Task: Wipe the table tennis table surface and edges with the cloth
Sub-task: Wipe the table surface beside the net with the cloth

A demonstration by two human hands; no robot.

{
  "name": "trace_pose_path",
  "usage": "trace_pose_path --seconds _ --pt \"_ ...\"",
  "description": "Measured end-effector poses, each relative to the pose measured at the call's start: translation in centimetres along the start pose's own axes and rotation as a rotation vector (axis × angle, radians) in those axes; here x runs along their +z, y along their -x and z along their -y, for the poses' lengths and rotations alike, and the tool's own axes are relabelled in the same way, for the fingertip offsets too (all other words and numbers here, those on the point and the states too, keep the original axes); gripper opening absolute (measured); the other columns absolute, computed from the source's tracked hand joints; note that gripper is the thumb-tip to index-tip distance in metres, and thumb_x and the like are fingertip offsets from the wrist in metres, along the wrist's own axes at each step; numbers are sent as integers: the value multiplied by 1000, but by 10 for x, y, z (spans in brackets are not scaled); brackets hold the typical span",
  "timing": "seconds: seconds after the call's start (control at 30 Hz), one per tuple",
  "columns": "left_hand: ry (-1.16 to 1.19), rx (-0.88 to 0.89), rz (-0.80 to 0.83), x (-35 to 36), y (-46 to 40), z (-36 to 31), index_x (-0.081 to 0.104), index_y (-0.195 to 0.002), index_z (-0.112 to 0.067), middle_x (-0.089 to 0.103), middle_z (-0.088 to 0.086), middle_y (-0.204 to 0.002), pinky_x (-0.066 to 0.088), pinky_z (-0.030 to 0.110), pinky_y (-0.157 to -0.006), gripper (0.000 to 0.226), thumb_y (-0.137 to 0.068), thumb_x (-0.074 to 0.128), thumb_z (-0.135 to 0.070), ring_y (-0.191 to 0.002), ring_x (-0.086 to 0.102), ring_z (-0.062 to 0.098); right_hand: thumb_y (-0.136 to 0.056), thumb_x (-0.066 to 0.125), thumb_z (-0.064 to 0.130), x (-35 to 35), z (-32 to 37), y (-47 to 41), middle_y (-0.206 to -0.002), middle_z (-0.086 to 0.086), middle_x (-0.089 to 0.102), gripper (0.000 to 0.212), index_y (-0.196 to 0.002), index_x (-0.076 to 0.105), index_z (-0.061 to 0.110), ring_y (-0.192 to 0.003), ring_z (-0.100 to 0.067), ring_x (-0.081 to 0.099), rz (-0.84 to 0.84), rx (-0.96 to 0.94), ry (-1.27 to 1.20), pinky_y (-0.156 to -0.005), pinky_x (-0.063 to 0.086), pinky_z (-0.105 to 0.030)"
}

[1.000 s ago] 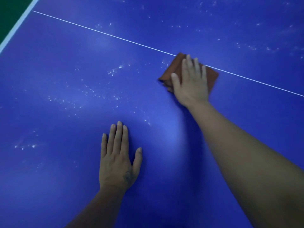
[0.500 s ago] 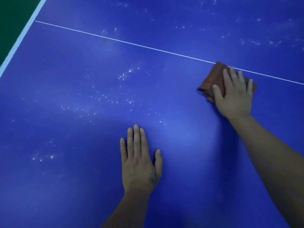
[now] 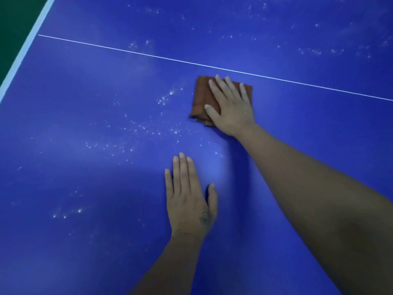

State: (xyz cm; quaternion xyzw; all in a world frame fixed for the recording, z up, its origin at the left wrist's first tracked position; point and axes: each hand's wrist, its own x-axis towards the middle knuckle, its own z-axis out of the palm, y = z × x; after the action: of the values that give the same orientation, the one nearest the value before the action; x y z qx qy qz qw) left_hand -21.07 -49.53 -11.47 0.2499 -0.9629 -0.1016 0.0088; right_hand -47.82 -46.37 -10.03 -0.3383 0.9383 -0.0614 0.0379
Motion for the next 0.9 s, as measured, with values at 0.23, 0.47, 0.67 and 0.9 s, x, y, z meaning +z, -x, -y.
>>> trace_pose_path --seconds 0.23,0.47,0.67,0.9 --pt "-70 -171 45 -8 -56 26 10 -168 6 3 23 -178 5 52 -135 87 -108 21 -57 -167 -2 34 -101 26 64 -11 -117 77 -175 -4 15 84 -165 23 10 -162 -25 12 -71 389 16 -130 8 -54" --pt "-94 -145 -13 1 -58 24 11 -168 6 6 23 -178 7 52 -135 86 -109 21 -56 -167 2 34 -104 33 57 -7 -87 35 -175 -3 11 79 -166 19 10 -162 -23 6 -16 387 46 -131 4 -51" --pt "-77 -159 -20 -1 -60 23 14 -168 6 9 23 -178 9 52 -135 86 -107 27 -54 -167 5 34 -101 33 59 5 27 -28 -175 0 13 80 -166 21 15 -162 -20 7 -8 101 10 -131 1 -49" --pt "-66 -156 2 -5 -59 23 12 -168 5 6 21 -178 6 50 -136 83 -107 27 -48 -167 2 32 -104 35 59 11 69 -45 -175 6 11 75 -167 19 22 -162 -16 6 83 -162 -14 -131 0 -47"
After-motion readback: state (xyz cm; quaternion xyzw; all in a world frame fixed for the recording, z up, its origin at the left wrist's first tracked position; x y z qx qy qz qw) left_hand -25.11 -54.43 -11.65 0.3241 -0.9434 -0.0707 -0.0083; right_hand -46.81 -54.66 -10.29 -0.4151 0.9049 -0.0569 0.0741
